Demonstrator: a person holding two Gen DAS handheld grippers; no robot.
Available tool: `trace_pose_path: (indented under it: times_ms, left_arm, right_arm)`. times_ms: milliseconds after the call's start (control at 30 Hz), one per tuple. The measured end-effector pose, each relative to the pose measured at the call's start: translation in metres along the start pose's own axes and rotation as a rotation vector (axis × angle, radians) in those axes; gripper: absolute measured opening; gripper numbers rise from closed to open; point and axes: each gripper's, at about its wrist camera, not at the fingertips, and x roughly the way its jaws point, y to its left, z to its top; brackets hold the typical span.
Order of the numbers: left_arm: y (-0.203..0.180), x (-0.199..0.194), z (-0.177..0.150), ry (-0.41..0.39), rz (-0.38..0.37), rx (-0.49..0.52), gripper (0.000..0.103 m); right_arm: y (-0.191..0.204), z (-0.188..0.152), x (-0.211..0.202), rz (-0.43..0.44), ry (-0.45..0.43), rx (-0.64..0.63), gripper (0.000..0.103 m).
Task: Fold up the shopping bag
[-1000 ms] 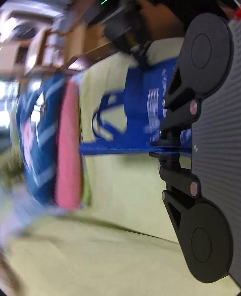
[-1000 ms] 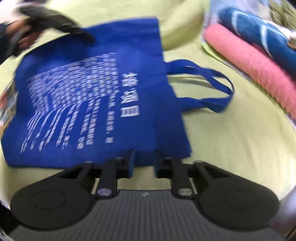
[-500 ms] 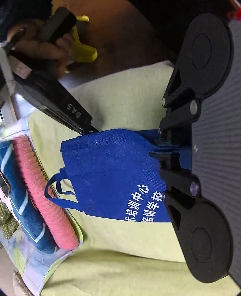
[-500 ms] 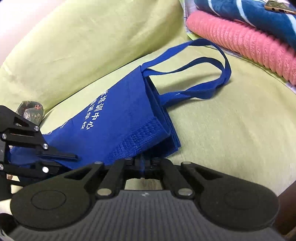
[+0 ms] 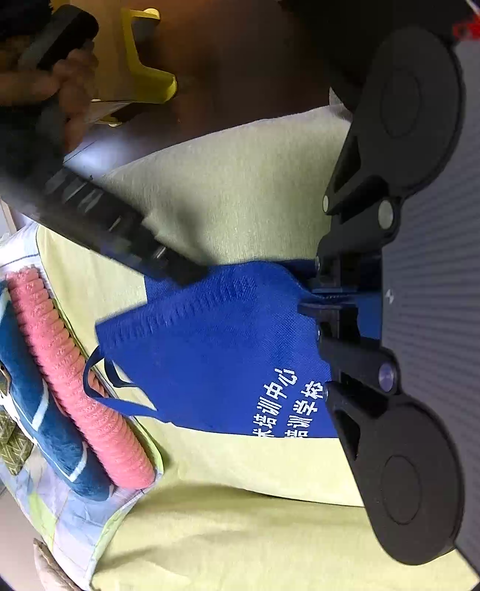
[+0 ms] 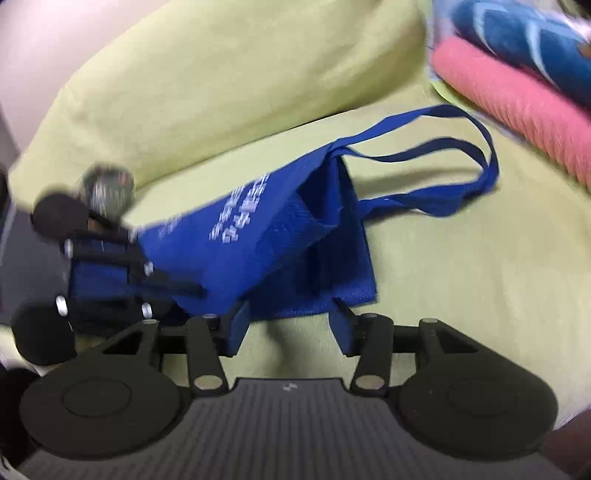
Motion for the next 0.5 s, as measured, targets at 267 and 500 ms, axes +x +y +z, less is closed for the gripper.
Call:
trace_pose_path:
  times_ms: [267, 500]
  left_arm:
    - [-0.002, 0.0, 0.002, 0.011, 0.01, 0.025, 0.0]
    - [-0.005, 0.0, 0.002, 0.012, 0.022, 0.038, 0.0]
  right_arm:
    - [-0.009, -0.001, -0.011, 0.109, -0.044, 0.118, 0.044]
    - [0.0, 0.002, -0.018, 0.072, -0.046, 0.084, 0.048]
